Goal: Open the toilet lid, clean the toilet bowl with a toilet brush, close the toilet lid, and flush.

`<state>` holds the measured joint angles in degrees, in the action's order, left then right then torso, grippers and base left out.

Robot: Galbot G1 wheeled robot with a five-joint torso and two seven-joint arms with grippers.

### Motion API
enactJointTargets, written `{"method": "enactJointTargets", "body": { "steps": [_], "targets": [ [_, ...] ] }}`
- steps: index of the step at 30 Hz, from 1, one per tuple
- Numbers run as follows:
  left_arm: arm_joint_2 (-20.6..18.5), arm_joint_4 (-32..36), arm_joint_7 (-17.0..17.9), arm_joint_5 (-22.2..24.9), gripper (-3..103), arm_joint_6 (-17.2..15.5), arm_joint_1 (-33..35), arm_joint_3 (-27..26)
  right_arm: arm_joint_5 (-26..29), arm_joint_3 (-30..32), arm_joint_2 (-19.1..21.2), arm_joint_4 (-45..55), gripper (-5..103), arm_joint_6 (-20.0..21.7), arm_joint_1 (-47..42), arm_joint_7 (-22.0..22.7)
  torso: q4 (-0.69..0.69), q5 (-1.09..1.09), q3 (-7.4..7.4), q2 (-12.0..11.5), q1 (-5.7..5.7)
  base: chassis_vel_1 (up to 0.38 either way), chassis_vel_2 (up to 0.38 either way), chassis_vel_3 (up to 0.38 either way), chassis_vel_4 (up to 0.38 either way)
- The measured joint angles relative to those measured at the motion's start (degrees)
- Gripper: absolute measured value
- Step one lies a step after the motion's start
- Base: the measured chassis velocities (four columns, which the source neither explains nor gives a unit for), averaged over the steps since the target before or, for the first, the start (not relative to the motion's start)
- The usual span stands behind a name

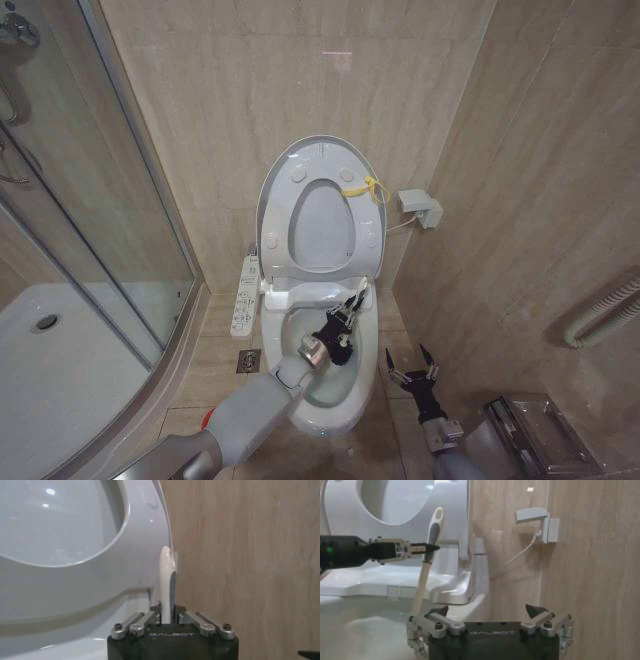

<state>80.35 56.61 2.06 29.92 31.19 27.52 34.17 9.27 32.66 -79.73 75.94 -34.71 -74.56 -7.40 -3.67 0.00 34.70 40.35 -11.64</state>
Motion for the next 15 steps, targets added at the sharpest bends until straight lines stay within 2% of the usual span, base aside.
{"method": "enactJointTargets", "body": {
  "steps": [2, 3, 7, 15],
  "targets": [
    [-1.10, 1.82, 2.34, 0.54, 16, -3.36, -1.14, 2.14, -0.05, -0.01, -0.13, -0.16, 100, 0.00, 0.03, -0.02, 0.00, 0.00, 0.00, 0.00, 0.00, 0.000, 0.000, 0.000, 0.000],
    [-1.10, 1.82, 2.34, 0.54, 16, -3.36, -1.14, 2.14, -0.05, -0.01, -0.13, -0.16, 100, 0.00, 0.03, -0.02, 0.00, 0.00, 0.00, 0.00, 0.00, 0.000, 0.000, 0.000, 0.000],
    [-3.31, 5.51, 3.91, 5.97, 16, -9.09, -5.19, 7.15, -0.07, 0.18, -0.01, -0.54, 100, -0.01, 0.23, -0.03, 0.00, 0.00, -0.01, 0.01, 0.00, 0.000, 0.000, 0.000, 0.000],
    [-3.95, 5.37, 0.93, 9.01, 16, -10.73, -9.17, 10.42, -0.07, 0.35, 0.01, -1.11, 100, -0.09, 0.49, -0.03, 0.00, 0.00, -0.01, 0.02, 0.00, 0.000, 0.000, 0.000, 0.000]
  ]
}}
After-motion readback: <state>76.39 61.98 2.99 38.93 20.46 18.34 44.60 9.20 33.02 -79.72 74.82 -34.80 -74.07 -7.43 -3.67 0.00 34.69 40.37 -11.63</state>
